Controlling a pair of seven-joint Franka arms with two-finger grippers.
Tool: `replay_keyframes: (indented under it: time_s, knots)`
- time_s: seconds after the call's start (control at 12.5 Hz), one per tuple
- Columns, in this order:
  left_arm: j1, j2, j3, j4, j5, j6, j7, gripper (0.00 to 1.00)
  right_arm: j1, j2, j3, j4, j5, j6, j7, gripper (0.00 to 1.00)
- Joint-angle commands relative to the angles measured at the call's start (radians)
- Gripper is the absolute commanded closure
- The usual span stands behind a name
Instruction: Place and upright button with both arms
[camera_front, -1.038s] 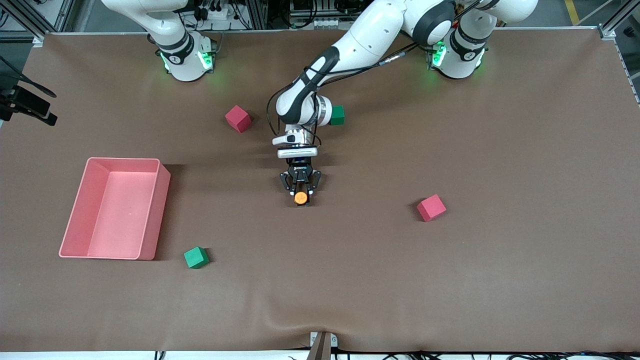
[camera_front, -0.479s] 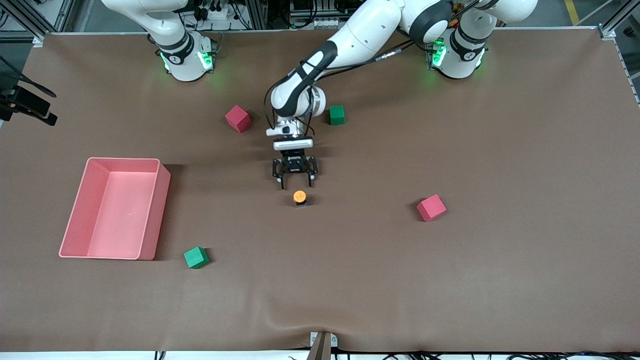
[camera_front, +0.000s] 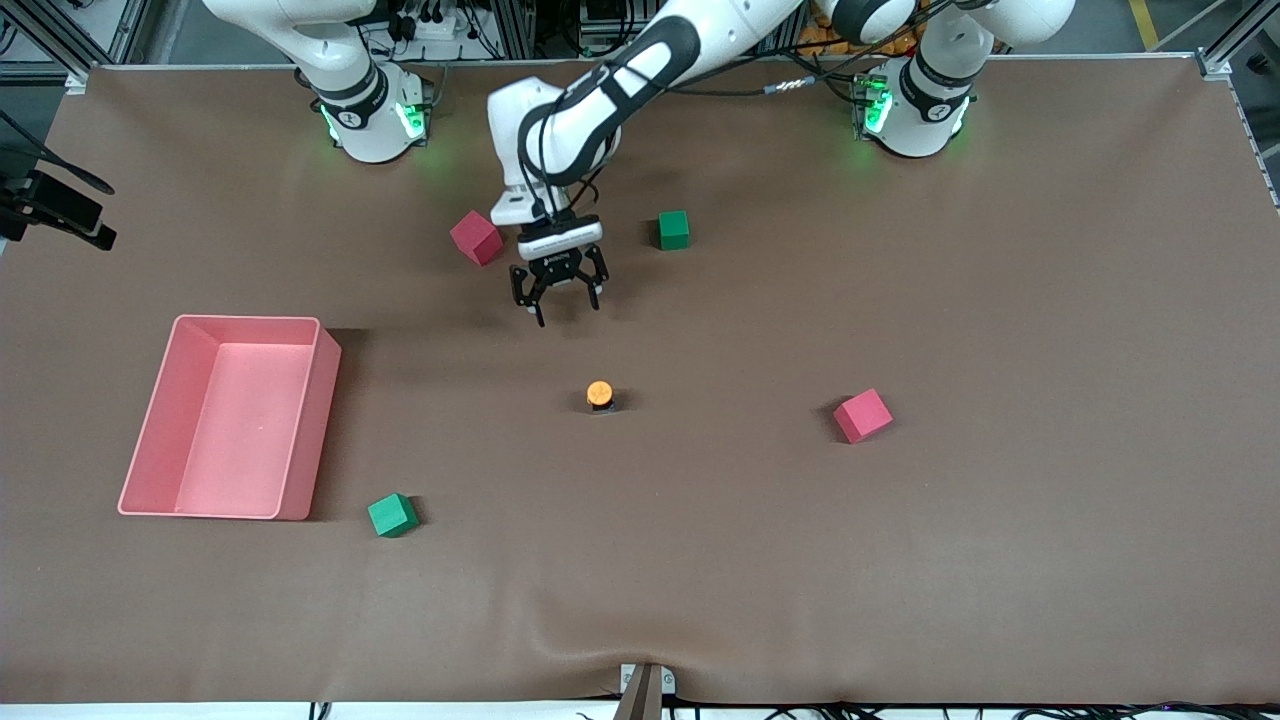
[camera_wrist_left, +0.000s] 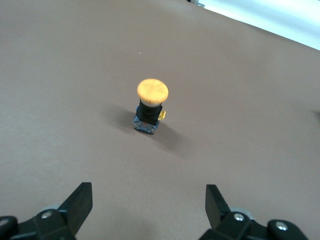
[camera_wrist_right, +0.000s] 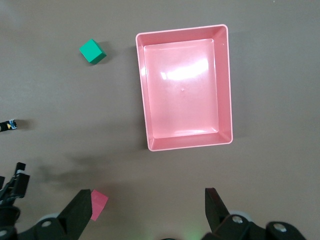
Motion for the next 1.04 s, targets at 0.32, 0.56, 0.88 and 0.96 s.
replay_keyframes:
  time_s: [0.32,0.56,0.88,0.96]
  knots:
    - [0.196,-0.39,0.004,-0.033,-0.405,-0.303,0.636,0.0,0.008,0.005,-0.007,0.017,0.015,-0.018,-0.003,0.0]
    - [0.347,-0.508,0.004,-0.034,-0.506,-0.403,0.865,0.0,0.01,0.003,-0.007,0.017,0.017,-0.021,-0.003,0.0]
    - [0.549,-0.588,0.001,-0.033,-0.604,-0.489,0.985,0.0,0.01,0.003,-0.008,0.017,0.015,-0.026,-0.005,0.0]
    - [0.601,-0.596,0.001,-0.033,-0.633,-0.492,1.037,0.0,0.01,0.003,-0.008,0.017,0.015,-0.024,-0.005,0.0]
